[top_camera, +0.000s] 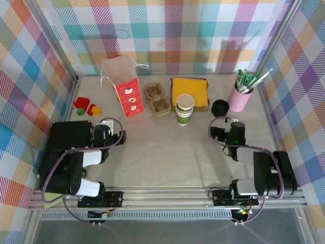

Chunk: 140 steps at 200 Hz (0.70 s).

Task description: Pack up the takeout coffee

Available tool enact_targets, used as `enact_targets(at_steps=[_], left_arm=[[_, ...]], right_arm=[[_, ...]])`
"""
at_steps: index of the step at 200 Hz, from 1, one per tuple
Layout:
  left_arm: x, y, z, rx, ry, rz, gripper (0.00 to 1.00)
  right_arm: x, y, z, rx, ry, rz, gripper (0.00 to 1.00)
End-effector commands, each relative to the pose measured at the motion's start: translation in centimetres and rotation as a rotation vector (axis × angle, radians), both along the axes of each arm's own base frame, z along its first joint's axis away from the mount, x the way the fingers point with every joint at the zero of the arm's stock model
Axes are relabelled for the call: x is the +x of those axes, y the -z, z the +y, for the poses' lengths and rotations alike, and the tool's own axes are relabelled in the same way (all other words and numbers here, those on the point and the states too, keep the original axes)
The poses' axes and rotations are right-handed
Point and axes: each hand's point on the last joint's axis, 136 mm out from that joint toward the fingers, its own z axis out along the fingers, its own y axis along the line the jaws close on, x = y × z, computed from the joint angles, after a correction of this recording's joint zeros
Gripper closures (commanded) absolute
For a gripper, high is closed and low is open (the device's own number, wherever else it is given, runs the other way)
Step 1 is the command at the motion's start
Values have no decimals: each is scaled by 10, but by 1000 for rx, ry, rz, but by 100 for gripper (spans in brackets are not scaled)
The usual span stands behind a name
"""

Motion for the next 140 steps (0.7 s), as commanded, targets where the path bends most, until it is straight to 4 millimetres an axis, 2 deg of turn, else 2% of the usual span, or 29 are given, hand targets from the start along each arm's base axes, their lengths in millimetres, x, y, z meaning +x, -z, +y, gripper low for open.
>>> enact_targets(at_steps=[1,140], left_arm=[[54,-43,8,-46,-77,-235,0],[53,-44,8,-44,-80,-242,0]], right_arm=[[53,-47,0,-77,-92,-259,1],[53,-47,-1,-77,-92,-260,1]])
